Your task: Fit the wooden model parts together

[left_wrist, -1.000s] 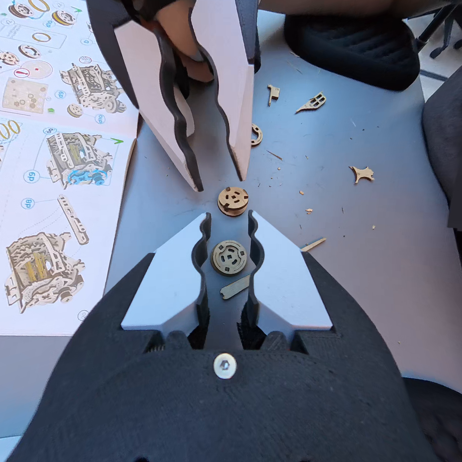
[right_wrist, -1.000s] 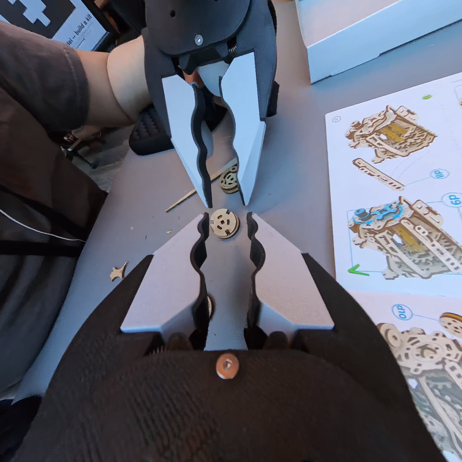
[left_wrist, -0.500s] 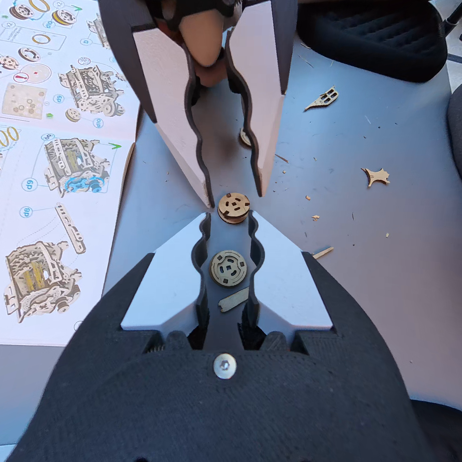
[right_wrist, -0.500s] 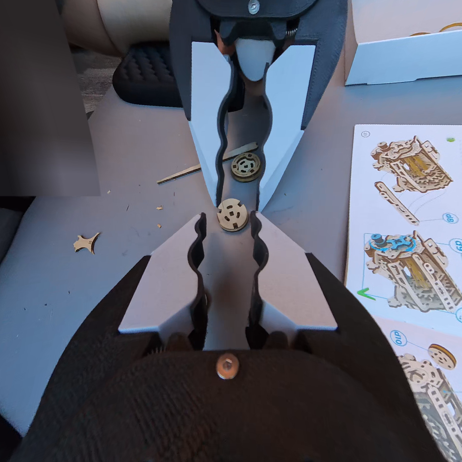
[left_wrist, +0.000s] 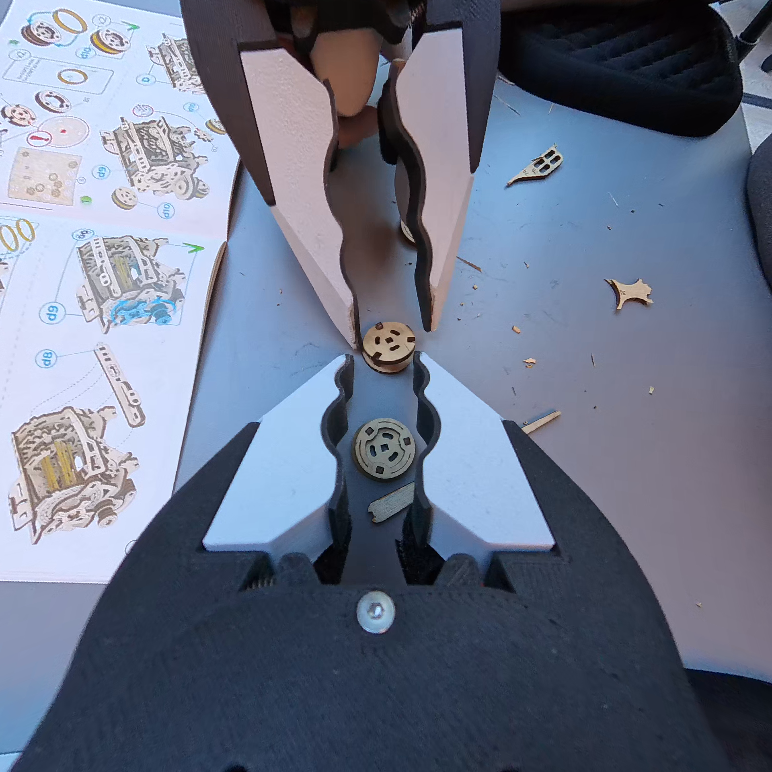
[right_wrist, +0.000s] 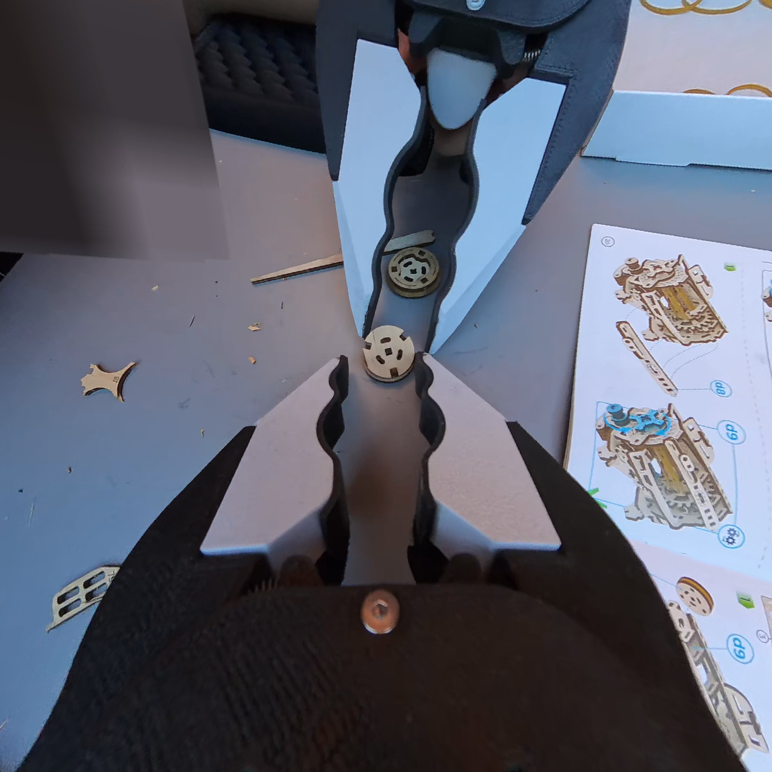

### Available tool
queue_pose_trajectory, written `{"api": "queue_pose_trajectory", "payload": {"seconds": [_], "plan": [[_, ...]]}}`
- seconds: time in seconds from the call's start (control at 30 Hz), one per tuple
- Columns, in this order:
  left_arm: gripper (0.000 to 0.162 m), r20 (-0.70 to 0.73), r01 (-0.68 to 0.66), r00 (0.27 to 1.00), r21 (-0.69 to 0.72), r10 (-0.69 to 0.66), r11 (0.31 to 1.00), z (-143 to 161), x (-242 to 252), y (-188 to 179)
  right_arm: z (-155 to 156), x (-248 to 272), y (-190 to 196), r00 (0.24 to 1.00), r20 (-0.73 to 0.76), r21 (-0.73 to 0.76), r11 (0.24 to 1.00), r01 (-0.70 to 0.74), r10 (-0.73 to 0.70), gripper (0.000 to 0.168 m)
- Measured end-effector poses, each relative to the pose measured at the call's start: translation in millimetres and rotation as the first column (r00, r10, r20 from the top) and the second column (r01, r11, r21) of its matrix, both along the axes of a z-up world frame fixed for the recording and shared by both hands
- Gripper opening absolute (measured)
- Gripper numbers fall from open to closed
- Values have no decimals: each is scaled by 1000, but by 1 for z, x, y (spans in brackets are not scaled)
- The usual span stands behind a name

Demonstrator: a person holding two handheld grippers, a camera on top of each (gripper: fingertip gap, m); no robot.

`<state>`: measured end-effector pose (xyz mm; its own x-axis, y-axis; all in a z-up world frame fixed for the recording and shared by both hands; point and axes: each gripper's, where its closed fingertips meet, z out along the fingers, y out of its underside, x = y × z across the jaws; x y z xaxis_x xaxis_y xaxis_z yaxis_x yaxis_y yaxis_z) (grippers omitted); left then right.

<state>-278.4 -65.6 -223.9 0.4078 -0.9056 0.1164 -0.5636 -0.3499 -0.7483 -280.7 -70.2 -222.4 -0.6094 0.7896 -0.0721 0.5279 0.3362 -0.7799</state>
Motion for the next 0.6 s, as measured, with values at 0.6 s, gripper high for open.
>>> {"api": "queue_pose_trajectory", "payload": {"seconds": [0.6], "plan": [[31,59,7,998,29,-9,1000,12,3,1,12,7,-6,980,-152,169,980,-101,127,9]]}}
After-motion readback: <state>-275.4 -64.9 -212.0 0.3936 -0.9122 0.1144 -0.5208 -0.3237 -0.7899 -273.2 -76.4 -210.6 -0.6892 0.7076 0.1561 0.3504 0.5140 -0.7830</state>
